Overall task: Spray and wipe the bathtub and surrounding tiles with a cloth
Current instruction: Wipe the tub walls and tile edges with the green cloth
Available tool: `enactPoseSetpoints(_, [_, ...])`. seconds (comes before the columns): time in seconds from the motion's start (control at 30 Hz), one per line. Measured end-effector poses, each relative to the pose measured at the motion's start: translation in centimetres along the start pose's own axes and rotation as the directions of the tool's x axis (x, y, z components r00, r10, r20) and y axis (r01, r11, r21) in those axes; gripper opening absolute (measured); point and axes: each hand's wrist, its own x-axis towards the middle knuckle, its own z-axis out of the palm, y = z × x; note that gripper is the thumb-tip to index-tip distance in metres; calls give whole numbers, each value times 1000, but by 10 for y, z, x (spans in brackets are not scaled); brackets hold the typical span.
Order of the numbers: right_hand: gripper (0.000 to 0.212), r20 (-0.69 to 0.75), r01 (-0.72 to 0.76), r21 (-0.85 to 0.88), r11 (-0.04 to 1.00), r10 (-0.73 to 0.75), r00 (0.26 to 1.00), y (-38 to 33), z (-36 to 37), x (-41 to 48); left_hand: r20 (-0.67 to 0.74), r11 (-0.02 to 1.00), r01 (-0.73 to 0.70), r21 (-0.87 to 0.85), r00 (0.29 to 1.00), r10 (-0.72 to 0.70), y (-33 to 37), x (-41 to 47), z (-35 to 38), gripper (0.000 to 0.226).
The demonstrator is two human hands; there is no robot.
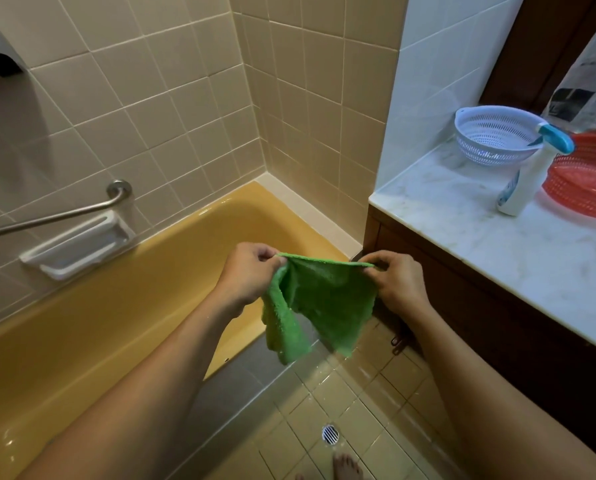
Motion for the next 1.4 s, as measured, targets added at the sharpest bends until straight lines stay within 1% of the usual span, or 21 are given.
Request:
enactPoseSetpoints(0.07, [19,-166,16,-102,995,-33,986,-4,4,-5,18,994,67,-88,998,-66,6,-1,5,15])
enactPoseSetpoints(0.1, [19,-197,40,-79,996,-55,979,-10,8,-12,29,979,121,-164,993,-118,10,-1,8,14])
enactPoseSetpoints(0.13, [19,-139,89,-6,996,-89,986,-17,14,-24,37,952,175,-250,985,-171,16,0,11,12])
enactPoseSetpoints(0.2, [27,155,121,197,973,-153,976,-36,28,-57,30,888,242,-391,968,-250,27,2,16,8])
enactPoseSetpoints(0.23, [33,301,96,230,968,-165,939,-42,38,-72,18,867,250,-432,963,-269,31,4,16,7])
enactPoseSetpoints(0.27, [39,379,86,217,972,-165,911,-44,48,-85,4,855,250,-455,960,-279,35,7,14,6])
enactPoseSetpoints(0.3, [38,380,77,180,981,-142,914,-43,58,-93,-10,846,250,-470,958,-288,38,9,11,5])
enactPoseSetpoints(0.37, [23,263,11,171,985,-57,963,-42,70,-92,-23,823,251,-509,952,-305,41,15,-1,6])
enactPoseSetpoints(0.43, [8,242,-76,290,954,4,970,-44,69,-82,2,794,246,-556,955,-295,38,18,-15,7])
enactPoseSetpoints(0.5, [6,296,-152,415,897,25,955,-53,62,-68,41,836,216,-505,973,-227,29,11,-27,9])
enactPoseSetpoints(0.57, [7,407,-297,518,802,74,910,-64,57,-53,86,928,166,-333,986,-146,10,-6,-31,11])
enactPoseSetpoints(0.63, [9,568,-472,549,690,106,816,-71,54,-40,148,962,155,-225,981,-123,-14,-24,-25,16])
enactPoseSetpoints(0.7, [11,697,-571,522,634,69,714,-75,53,-31,224,941,182,-287,967,-118,-35,-36,-14,21])
enactPoseSetpoints(0.77, [19,762,-591,503,631,-2,647,-74,53,-28,244,899,177,-400,966,-82,-47,-40,-5,20])
enactPoseSetpoints(0.87, [31,807,-589,503,633,-100,582,-69,47,-29,98,893,98,-438,993,-61,-56,-40,1,13])
enactPoseSetpoints(0.93, [34,820,-564,477,674,-110,562,-67,40,-30,-12,904,73,-420,996,-86,-58,-38,3,6])
enactPoseSetpoints(1.03, [35,802,-466,364,806,-17,597,-66,32,-30,-61,904,58,-425,994,-92,-54,-34,3,9])
enactPoseSetpoints(1.13, [32,664,-231,125,965,92,742,-64,30,-34,-43,860,61,-507,994,-96,-47,-32,7,8])
enactPoseSetpoints(1.2, [30,546,-121,72,990,63,835,-64,31,-39,-35,826,77,-559,993,-116,-43,-33,13,8])
enactPoseSetpoints(1.27, [34,439,-54,139,989,-12,898,-67,31,-47,-49,828,84,-555,990,-133,-43,-32,17,7])
enactPoseSetpoints(1.4, [53,357,224,14,974,-214,909,-75,37,-58,-67,844,106,-526,984,-165,-41,-33,18,9])
